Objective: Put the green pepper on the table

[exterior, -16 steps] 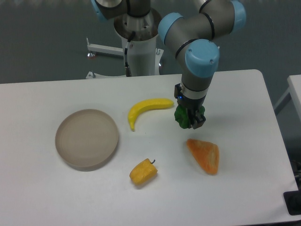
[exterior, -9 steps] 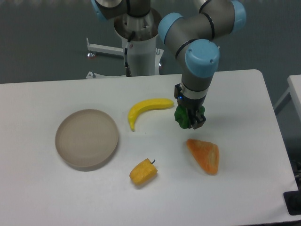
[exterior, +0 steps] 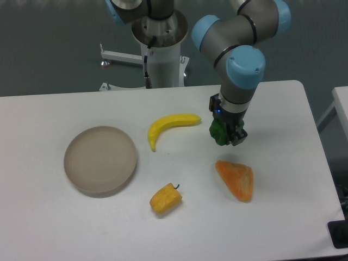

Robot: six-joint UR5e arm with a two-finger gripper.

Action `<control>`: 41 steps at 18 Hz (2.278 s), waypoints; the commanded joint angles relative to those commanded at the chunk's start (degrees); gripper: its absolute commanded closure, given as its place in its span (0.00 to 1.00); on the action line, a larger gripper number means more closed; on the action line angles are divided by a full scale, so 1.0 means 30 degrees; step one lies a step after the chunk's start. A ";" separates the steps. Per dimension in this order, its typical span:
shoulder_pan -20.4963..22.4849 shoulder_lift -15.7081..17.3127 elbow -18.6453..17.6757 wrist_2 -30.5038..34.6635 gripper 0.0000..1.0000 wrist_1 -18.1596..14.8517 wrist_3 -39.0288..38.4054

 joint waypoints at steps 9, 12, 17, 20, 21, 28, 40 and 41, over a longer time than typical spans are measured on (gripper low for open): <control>0.2638 0.0029 -0.1523 -0.0205 0.88 0.0235 0.4807; 0.2726 -0.0059 -0.2664 -0.0409 0.87 0.1607 0.5130; 0.2990 0.0088 -0.4426 -0.0586 0.81 0.2814 0.6068; 0.3049 0.0059 -0.4426 -0.0848 0.62 0.2814 0.6098; 0.3078 0.0030 -0.4397 -0.1053 0.50 0.2814 0.6098; 0.3606 0.0234 -0.4192 -0.2988 0.00 0.2550 0.5864; 0.1412 0.0645 0.1430 -0.1618 0.00 -0.2223 0.4429; 0.0829 0.0645 0.1781 -0.0857 0.00 -0.2486 0.4109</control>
